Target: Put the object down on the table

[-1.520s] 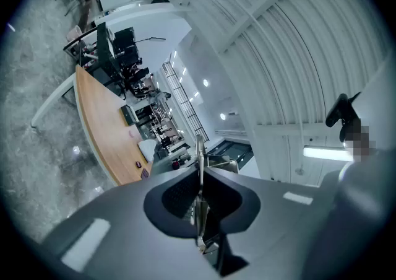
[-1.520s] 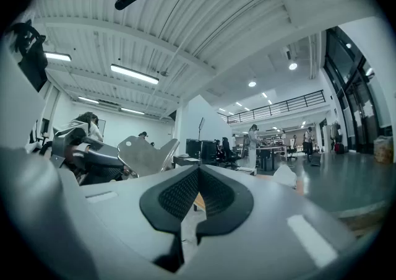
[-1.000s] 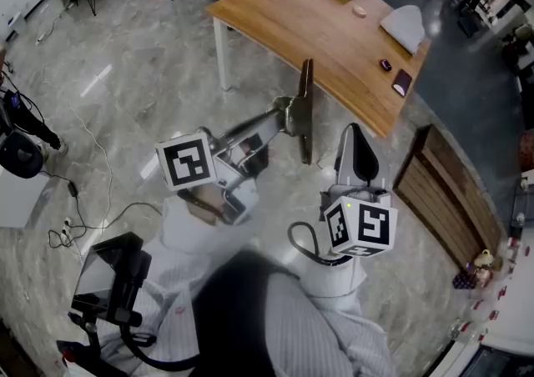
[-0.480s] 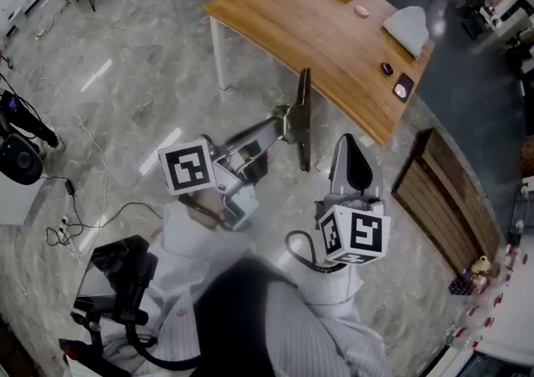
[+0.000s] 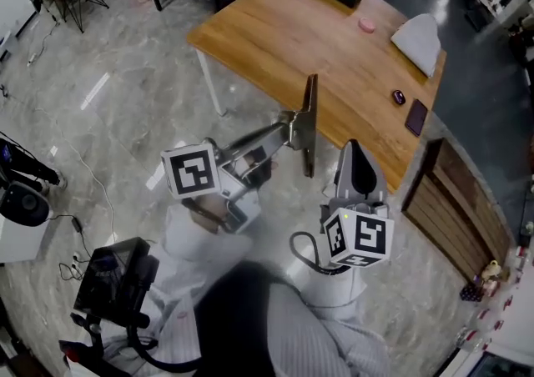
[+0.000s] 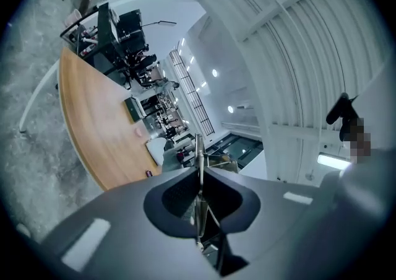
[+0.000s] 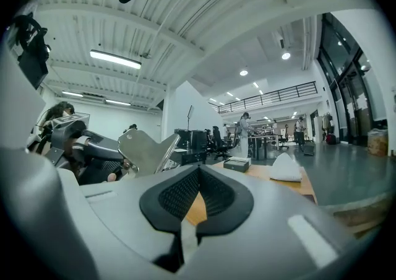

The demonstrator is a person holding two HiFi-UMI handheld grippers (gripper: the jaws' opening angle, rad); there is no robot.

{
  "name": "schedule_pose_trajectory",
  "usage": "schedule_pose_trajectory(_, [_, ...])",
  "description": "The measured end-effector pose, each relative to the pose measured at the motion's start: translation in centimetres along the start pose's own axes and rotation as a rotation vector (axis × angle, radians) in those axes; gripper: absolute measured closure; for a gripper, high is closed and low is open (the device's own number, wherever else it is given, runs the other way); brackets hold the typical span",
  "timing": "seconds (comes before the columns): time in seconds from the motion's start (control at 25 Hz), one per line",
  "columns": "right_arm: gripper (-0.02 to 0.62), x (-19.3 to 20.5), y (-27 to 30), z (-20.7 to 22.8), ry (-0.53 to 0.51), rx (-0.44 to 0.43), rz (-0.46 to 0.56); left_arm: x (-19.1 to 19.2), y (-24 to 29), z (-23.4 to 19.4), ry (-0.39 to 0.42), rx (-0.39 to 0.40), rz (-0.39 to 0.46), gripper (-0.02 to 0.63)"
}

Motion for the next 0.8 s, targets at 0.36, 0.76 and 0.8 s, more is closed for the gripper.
schedule_pose_trajectory(0.36, [0.581,0.8,13.9,1.1,0.021,0.072,-0.070,-9.1,7.6,-10.8,-0.081,-0.007,-0.063,0.586])
schedule_pose_trajectory(0.76, [0.581,2.6,26.5,7.3,0.024,0.062,-0.157,-12.9,17.9,-22.0,-0.147,-0.063,-0.186,0.586])
schedule_pose_trajectory(0.8, [0.581,2.9,27.8,8.2,0.027,0.060,-0.172,-13.3,19.1,-23.3,-0.150,-0.071,-0.204,0.586])
Point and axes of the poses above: the fingertips, and each gripper's own axes: y forward along the fingers, z to its right, x out of its underside, the point moved 6 cm from there along -y, backward along the fingers, and after that the axes turned 15 degrees about x, right-handed, at the moved point
